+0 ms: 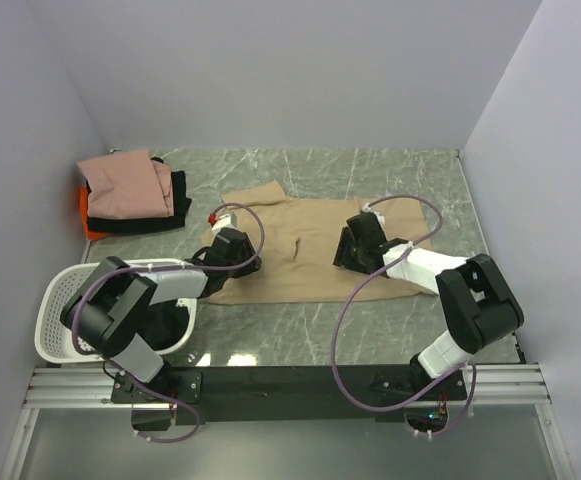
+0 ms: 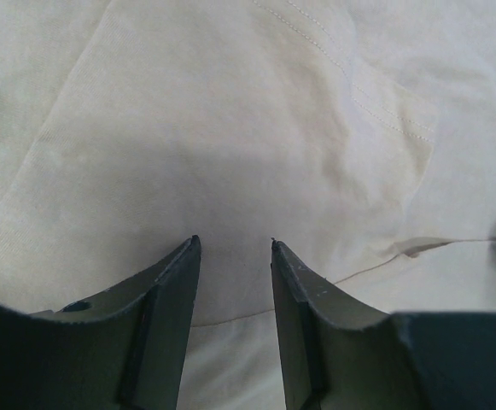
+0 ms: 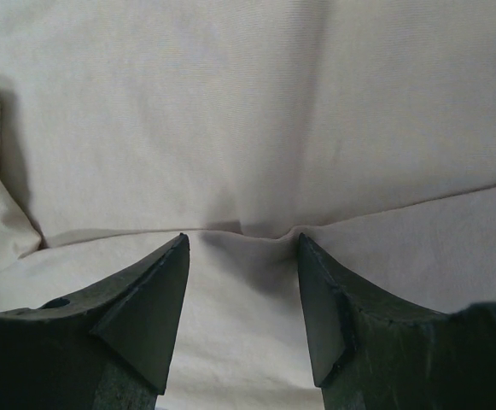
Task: Fold and stack the t-shirts
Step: Fold the tshirt
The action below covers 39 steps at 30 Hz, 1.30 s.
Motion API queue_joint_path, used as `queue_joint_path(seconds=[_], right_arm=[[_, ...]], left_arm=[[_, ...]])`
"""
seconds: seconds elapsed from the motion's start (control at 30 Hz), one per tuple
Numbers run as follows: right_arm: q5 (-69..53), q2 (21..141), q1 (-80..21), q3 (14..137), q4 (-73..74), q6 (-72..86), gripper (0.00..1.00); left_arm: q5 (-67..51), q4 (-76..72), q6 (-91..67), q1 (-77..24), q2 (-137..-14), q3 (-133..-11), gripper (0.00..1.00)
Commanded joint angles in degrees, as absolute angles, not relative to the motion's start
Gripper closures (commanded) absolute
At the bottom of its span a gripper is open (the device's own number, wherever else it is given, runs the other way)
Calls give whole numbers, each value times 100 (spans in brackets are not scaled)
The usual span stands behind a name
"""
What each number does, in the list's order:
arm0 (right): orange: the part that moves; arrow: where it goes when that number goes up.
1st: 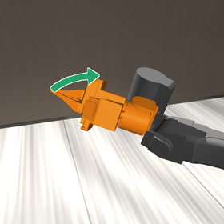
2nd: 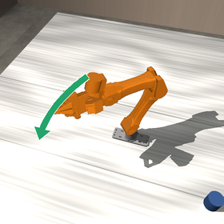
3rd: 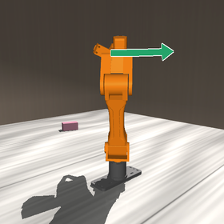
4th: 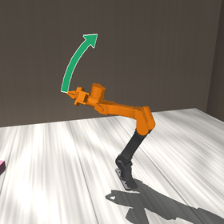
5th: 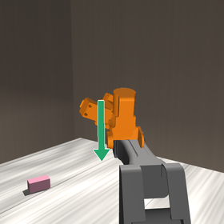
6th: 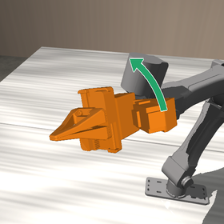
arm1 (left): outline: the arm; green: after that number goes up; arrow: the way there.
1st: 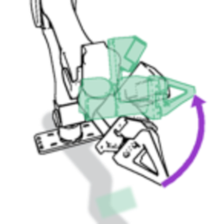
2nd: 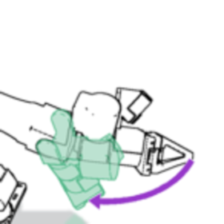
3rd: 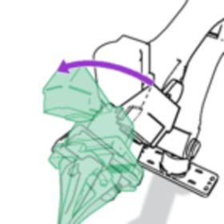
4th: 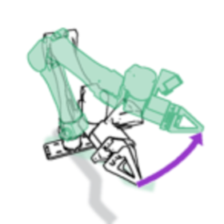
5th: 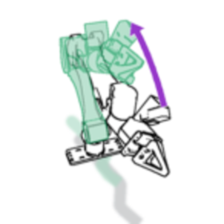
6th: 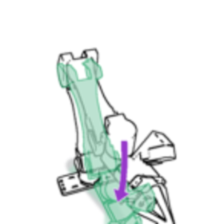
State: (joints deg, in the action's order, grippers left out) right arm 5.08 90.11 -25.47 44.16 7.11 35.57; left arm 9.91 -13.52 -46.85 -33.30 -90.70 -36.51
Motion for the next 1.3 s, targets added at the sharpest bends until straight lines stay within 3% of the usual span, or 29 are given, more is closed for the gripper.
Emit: queue_joint_path(seconds=[0.0,0.67,1.07,1.27], right_arm=[[562,8913,-2619,4140,1758,3770,39],[483,8316,-2628,3770,1907,3894,38],[888,6892,-2646,4851,2400,3305,36],[519,6733,-2646,4808,2014,3042,36]], left_arm=[[1107,-299,-4676,-3357,-9045,-3314,53],[1045,-176,-4966,-3823,-8139,-2839,53],[2188,1045,-4184,-3745,-8287,-5456,51],[2311,1309,-3867,-2831,-9594,-6845,51]])
